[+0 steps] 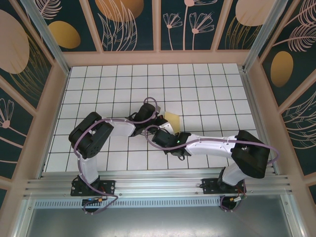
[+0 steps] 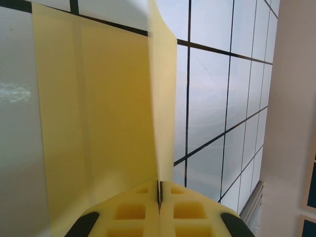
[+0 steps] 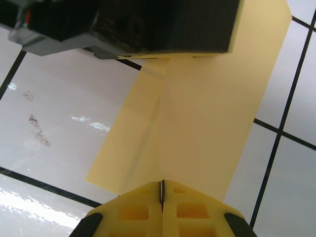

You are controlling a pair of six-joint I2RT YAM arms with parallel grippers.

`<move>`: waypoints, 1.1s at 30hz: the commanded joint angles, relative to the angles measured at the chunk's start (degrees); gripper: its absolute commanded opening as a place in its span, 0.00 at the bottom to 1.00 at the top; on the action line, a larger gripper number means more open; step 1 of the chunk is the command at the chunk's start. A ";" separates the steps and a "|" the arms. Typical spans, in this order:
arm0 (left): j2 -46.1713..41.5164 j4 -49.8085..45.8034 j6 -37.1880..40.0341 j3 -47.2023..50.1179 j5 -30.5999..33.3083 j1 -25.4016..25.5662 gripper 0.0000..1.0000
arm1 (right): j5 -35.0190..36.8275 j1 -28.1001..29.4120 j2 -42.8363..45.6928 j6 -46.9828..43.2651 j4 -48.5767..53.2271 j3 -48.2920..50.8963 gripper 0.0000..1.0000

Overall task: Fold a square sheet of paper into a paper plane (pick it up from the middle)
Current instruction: Fold the triangle a second time at the center of the table.

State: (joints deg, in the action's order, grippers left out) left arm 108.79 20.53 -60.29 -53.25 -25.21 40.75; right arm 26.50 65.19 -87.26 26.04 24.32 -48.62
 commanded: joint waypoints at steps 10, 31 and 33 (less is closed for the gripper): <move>-14.01 -12.75 3.49 1.12 15.34 -1.04 0.53 | -12.05 -4.61 2.94 1.12 -6.00 -2.11 0.00; -29.05 -6.97 -1.95 21.11 15.19 -1.30 0.12 | -36.56 -12.95 -2.11 5.33 -23.07 1.63 0.00; -27.76 -6.24 -1.50 21.34 13.04 -1.27 0.11 | -37.73 -13.45 -2.00 5.26 -23.99 2.39 0.00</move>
State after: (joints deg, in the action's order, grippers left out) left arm 79.96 10.02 -61.80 -32.38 -8.23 39.33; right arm -6.57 52.40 -89.06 30.61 4.25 -47.75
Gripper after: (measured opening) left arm 0.112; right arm 0.054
